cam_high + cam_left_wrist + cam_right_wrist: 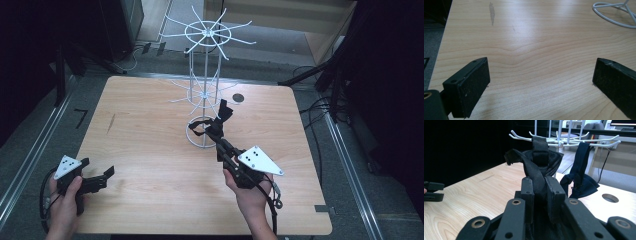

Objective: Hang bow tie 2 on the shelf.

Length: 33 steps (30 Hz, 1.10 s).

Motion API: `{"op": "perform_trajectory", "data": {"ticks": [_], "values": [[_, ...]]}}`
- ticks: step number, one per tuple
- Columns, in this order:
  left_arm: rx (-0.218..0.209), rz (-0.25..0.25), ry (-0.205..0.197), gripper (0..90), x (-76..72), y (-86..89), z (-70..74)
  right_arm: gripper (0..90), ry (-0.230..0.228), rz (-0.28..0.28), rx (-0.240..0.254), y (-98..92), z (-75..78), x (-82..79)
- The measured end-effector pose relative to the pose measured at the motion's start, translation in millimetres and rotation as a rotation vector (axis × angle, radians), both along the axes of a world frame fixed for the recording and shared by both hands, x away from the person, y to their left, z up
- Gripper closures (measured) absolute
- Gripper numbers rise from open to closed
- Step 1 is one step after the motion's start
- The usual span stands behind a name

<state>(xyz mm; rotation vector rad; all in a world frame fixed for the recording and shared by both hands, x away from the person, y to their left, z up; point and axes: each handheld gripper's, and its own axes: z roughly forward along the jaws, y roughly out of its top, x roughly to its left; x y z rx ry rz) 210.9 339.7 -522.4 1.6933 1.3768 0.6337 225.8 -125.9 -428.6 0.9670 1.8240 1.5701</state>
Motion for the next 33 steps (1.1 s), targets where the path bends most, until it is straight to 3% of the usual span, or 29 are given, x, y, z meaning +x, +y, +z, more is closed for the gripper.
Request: {"op": "perform_trajectory", "data": {"ticks": [22, 33], "values": [[0.002, 0.000, 0.000, 1.5, -0.1, -0.2, 0.0, 79.3, -0.041, -0.020, 0.021, -5.5, 12.0, 5.1], [0.001, -0.001, 0.002, 1.5, -0.2, -0.5, 0.0, 79.3, -0.060, -0.050, 0.047, -17.0, 17.2, 8.1]]}}
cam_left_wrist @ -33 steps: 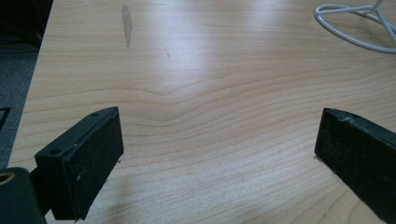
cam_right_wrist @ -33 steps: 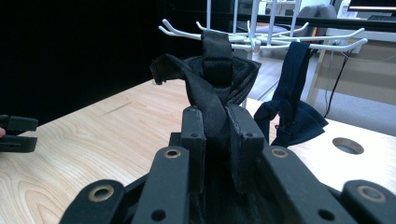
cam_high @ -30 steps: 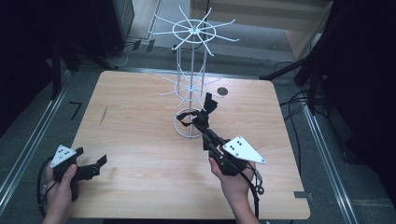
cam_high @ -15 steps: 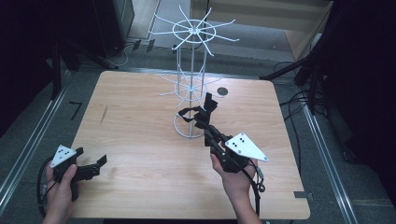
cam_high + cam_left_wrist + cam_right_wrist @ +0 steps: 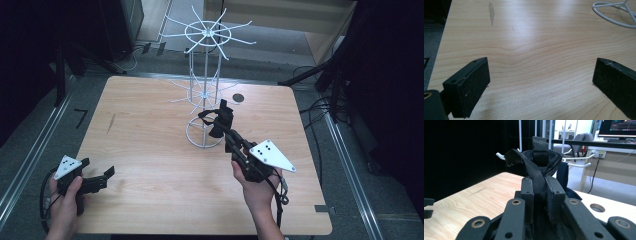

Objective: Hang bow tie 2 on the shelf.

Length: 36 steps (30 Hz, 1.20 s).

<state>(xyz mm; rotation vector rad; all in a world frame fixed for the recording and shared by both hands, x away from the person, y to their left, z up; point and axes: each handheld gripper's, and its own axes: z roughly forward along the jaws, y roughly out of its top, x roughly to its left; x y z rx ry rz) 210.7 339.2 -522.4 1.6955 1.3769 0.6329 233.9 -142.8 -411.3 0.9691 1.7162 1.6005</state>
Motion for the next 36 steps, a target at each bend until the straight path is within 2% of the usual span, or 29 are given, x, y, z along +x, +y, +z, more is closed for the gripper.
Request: {"op": "perform_trajectory", "data": {"ticks": [16, 29, 36], "values": [[-0.001, -0.001, 0.000, 1.5, 0.0, 0.1, 0.0, 79.3, 0.016, -0.027, 0.024, -10.7, -2.2, 4.2], [-0.003, -0.002, 0.002, 1.5, 0.2, 0.4, 0.0, 79.2, 0.064, -0.045, 0.001, -15.2, -19.4, 7.3], [-0.001, -0.001, 0.001, 1.5, 0.1, 0.2, 0.0, 79.2, 0.090, -0.039, -0.026, -8.1, -28.6, 13.2]]}}
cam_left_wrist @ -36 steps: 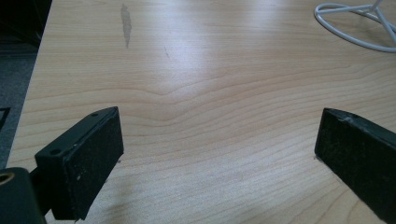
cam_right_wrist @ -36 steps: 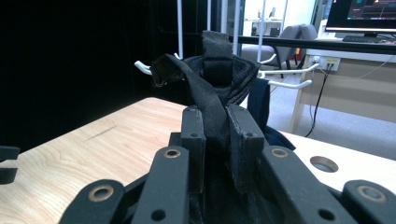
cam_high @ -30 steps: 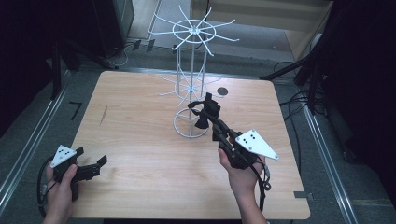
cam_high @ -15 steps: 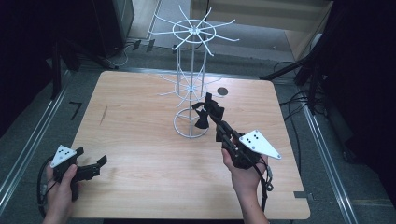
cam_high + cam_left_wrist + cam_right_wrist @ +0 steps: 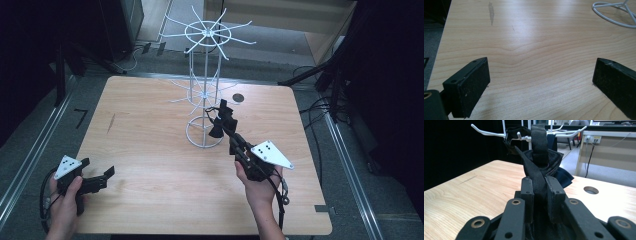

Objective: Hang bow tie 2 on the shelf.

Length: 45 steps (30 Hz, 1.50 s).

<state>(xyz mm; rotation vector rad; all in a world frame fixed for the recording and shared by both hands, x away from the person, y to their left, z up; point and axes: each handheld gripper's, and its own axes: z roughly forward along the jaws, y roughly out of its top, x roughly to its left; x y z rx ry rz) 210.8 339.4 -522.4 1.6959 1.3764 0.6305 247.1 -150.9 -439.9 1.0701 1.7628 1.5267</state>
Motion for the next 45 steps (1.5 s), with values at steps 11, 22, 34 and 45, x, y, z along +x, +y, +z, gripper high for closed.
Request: {"op": "perform_trajectory", "data": {"ticks": [11, 22, 34, 45], "values": [[-0.003, 0.006, -0.003, 1.5, -0.4, 0.3, 0.0, 79.1, 0.042, -0.011, -0.015, 4.6, -8.1, 15.9], [-0.007, 0.007, -0.001, 1.5, -0.7, 0.7, 0.0, 78.3, 0.102, -0.004, -0.019, 16.7, -22.4, 33.8], [-0.007, 0.006, 0.000, 1.5, -0.7, 1.0, 0.1, 75.9, 0.154, 0.027, -0.020, 24.5, -25.7, 49.0], [-0.007, 0.007, -0.001, 1.5, -0.8, 1.0, 0.1, 49.2, 0.165, 0.074, -0.008, 21.7, -24.9, 47.4]]}}
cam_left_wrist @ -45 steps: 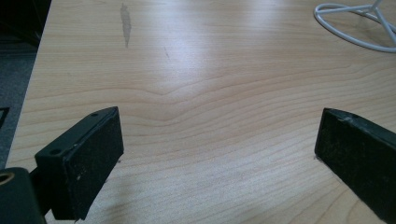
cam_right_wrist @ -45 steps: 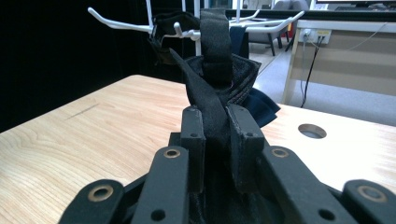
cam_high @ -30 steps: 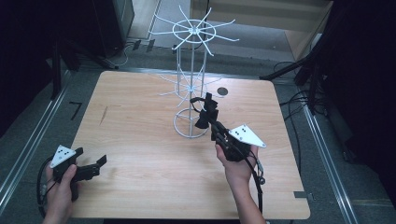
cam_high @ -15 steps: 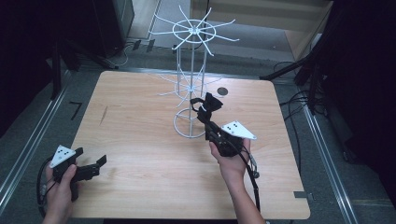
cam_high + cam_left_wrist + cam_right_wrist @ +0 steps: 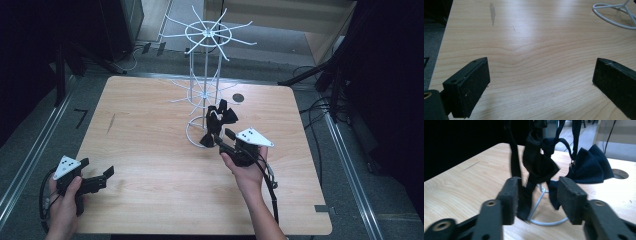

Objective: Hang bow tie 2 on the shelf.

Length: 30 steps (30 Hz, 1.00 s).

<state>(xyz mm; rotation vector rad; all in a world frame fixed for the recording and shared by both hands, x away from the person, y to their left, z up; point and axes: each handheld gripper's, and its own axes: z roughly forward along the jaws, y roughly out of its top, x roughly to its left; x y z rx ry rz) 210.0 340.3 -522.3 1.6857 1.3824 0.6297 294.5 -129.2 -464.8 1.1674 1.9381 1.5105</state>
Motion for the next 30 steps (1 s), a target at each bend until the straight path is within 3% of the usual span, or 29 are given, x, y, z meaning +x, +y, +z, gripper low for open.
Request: {"op": "perform_trajectory", "data": {"ticks": [3, 21, 30], "values": [[0.001, 0.001, 0.000, 1.5, 0.0, 0.1, 0.0, 41.3, 0.006, -0.001, 0.000, -8.7, -2.1, -2.7], [0.003, 0.003, 0.001, 1.5, 0.0, -0.1, 0.0, 15.2, 0.066, -0.049, 0.036, -65.8, -22.9, -25.7], [0.002, 0.004, 0.003, 1.5, 0.2, -0.1, 0.0, 14.1, 0.086, -0.060, 0.043, -85.6, -32.4, -37.1]]}}
